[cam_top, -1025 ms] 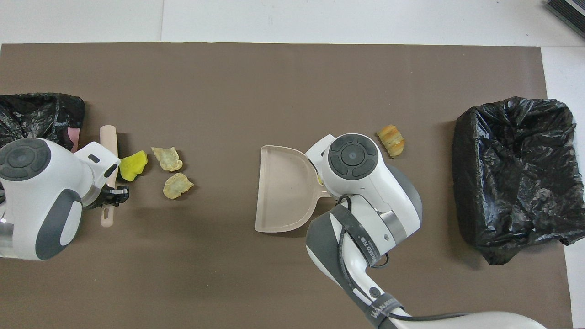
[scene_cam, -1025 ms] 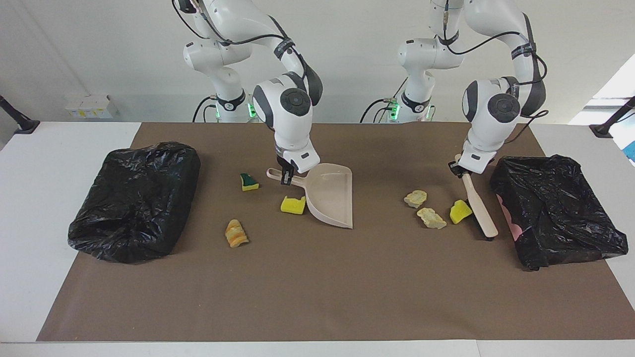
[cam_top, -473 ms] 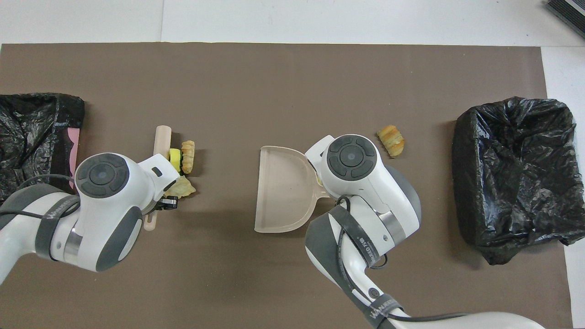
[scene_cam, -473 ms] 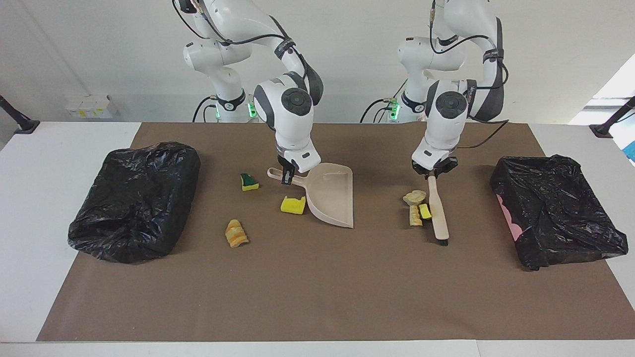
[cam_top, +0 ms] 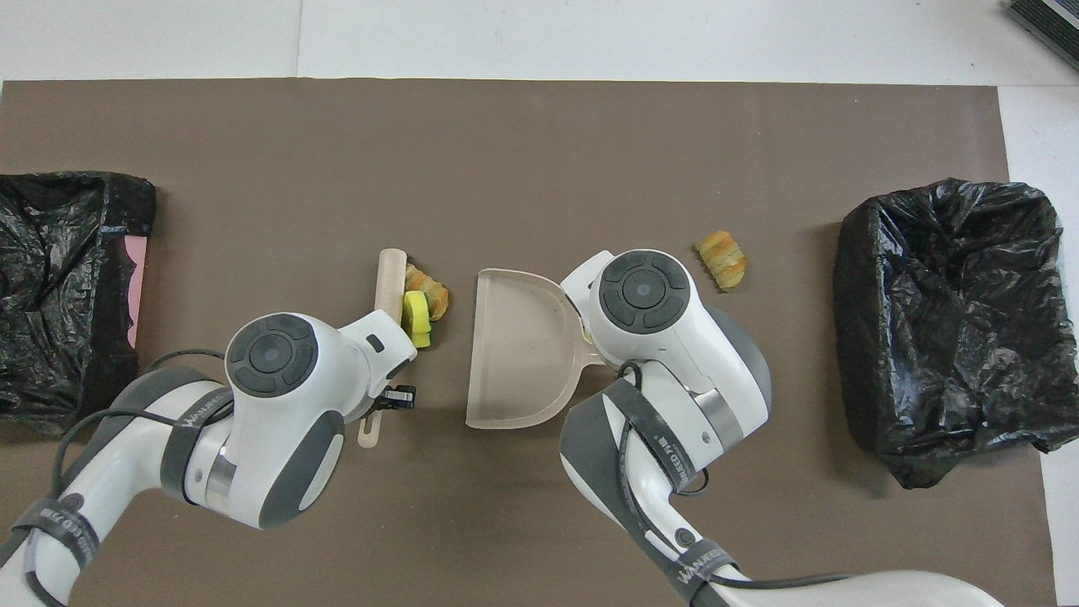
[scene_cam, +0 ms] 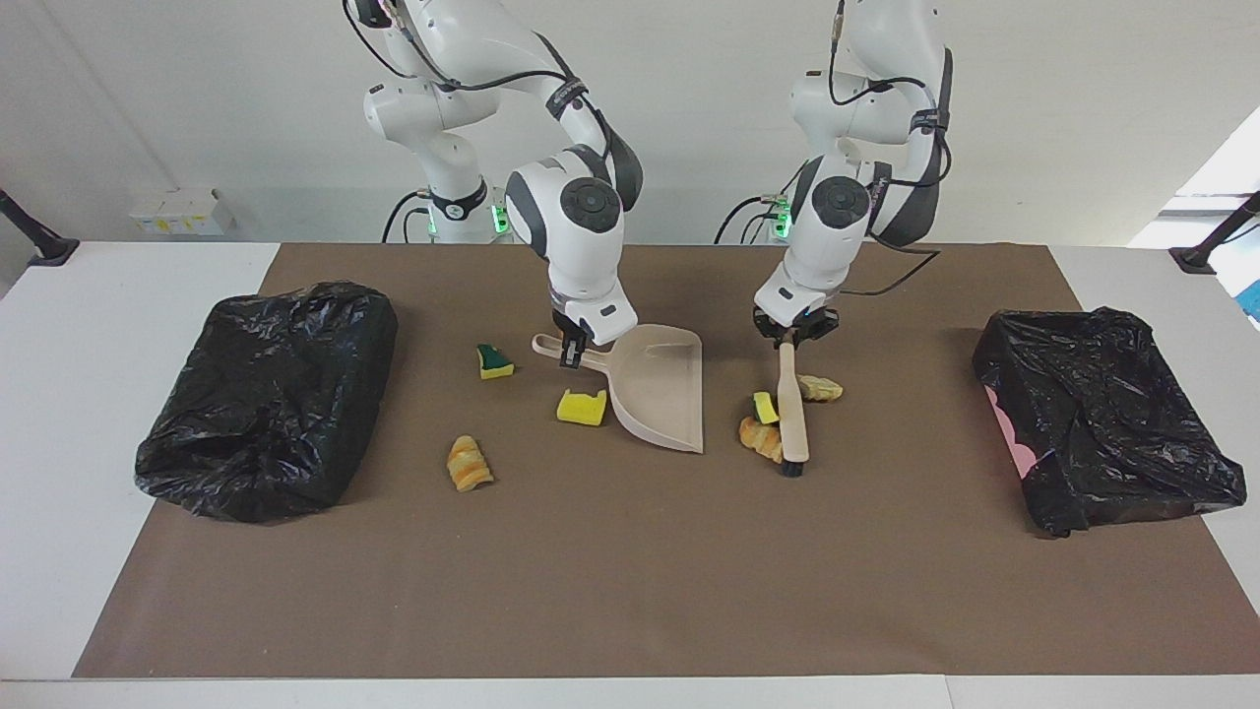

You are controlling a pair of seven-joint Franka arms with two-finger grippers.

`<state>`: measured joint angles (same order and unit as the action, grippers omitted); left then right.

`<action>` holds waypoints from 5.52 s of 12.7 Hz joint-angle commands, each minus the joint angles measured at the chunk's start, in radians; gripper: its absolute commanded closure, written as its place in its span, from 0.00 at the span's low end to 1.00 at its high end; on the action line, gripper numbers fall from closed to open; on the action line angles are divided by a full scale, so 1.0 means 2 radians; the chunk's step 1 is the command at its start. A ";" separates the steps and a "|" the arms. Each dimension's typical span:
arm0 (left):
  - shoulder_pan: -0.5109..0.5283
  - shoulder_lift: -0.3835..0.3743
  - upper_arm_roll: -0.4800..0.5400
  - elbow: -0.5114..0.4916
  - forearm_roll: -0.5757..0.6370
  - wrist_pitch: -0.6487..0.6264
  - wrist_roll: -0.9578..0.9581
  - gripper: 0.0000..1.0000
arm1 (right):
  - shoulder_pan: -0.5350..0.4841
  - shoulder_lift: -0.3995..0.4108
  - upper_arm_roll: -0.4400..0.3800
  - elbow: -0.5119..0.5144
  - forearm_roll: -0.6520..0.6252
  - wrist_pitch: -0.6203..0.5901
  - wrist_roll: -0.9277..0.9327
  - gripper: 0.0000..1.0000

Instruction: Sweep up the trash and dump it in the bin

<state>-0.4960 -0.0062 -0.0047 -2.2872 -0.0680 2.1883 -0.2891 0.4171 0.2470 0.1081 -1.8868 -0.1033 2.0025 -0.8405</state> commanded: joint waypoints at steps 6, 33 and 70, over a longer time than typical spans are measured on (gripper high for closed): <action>-0.088 -0.008 0.001 0.020 -0.106 -0.006 -0.008 1.00 | -0.001 0.002 0.003 -0.005 0.000 0.017 0.015 1.00; 0.012 -0.069 0.004 -0.070 0.017 -0.098 0.027 1.00 | 0.036 0.004 0.003 0.006 -0.027 -0.029 0.055 1.00; -0.273 -0.154 -0.005 -0.178 -0.115 -0.036 -0.281 0.80 | -0.405 -0.050 -0.003 0.134 0.013 -0.128 -0.539 1.00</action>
<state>-1.0211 -0.2892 -0.0281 -2.6148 -0.2783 2.0902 -0.8536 -0.3337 0.1470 0.0908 -1.6507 -0.0488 1.7756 -1.8612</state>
